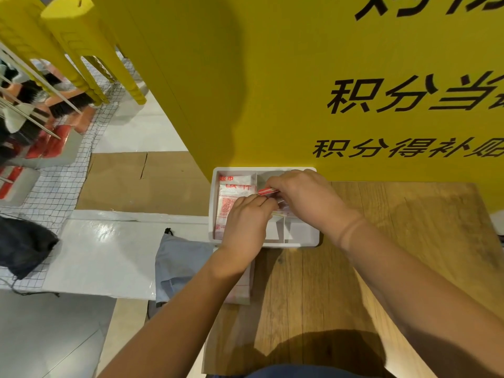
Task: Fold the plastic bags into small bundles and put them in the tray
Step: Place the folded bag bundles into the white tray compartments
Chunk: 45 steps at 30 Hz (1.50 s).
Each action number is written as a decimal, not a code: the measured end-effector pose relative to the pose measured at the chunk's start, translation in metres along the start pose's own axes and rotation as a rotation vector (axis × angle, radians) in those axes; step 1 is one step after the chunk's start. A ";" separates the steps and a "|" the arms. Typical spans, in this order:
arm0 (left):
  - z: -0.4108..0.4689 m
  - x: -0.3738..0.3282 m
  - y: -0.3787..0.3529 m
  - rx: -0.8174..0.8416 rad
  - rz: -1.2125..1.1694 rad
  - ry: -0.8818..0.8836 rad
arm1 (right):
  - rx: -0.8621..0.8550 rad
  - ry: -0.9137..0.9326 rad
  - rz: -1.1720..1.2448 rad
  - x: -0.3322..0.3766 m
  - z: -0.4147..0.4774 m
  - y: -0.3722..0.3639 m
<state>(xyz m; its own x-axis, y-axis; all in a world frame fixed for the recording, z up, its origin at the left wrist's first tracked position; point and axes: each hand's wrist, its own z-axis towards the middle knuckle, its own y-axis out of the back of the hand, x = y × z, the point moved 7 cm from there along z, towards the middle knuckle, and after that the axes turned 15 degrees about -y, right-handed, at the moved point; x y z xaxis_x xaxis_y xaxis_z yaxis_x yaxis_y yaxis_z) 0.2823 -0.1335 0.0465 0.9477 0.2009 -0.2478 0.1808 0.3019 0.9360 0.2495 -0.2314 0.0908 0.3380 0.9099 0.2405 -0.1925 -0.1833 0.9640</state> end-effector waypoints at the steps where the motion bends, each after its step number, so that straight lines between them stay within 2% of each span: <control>1: 0.000 0.000 0.000 -0.002 0.011 0.000 | -0.011 0.012 0.005 0.001 0.001 -0.002; 7: -0.002 0.000 0.001 -0.042 0.022 -0.007 | 0.006 0.075 -0.001 0.002 -0.002 -0.012; 10: -0.002 0.000 0.002 -0.044 0.021 0.001 | 0.238 -0.053 0.079 -0.012 0.003 -0.016; 12: -0.003 0.001 0.001 -0.031 0.027 0.015 | 0.366 -0.124 0.023 -0.025 0.005 -0.019; 13: -0.003 0.001 0.001 -0.031 0.028 0.018 | 0.378 -0.135 -0.021 -0.027 0.004 -0.019; 15: -0.003 0.001 0.001 -0.040 0.029 0.019 | 0.310 -0.125 -0.109 -0.025 0.001 -0.019; 20: -0.004 0.001 0.000 -0.043 0.025 0.021 | 0.227 -0.231 -0.089 -0.027 -0.006 -0.019; 26: -0.005 0.000 -0.001 -0.034 0.019 0.025 | 0.271 -0.173 -0.254 -0.020 -0.009 -0.016; 36: -0.007 0.002 -0.004 -0.048 -0.027 0.020 | 0.267 0.070 -0.355 0.006 -0.005 -0.016; 40: -0.009 0.008 0.001 -0.043 -0.138 -0.024 | 0.298 0.062 -0.418 0.007 -0.006 -0.020; 43: -0.013 0.021 0.022 -0.165 -0.361 0.107 | 0.282 -0.008 -0.419 0.005 -0.003 -0.020; 45: -0.010 0.023 0.036 -0.253 -0.310 0.134 | 0.262 -0.039 -0.418 0.005 -0.003 -0.021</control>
<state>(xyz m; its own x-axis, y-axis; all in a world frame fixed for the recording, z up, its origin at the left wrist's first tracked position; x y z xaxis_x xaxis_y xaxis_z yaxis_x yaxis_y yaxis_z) 0.3077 -0.1088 0.0719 0.8128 0.1788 -0.5544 0.3663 0.5830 0.7252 0.2524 -0.2223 0.0718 0.3721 0.9118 -0.1736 0.2030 0.1025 0.9738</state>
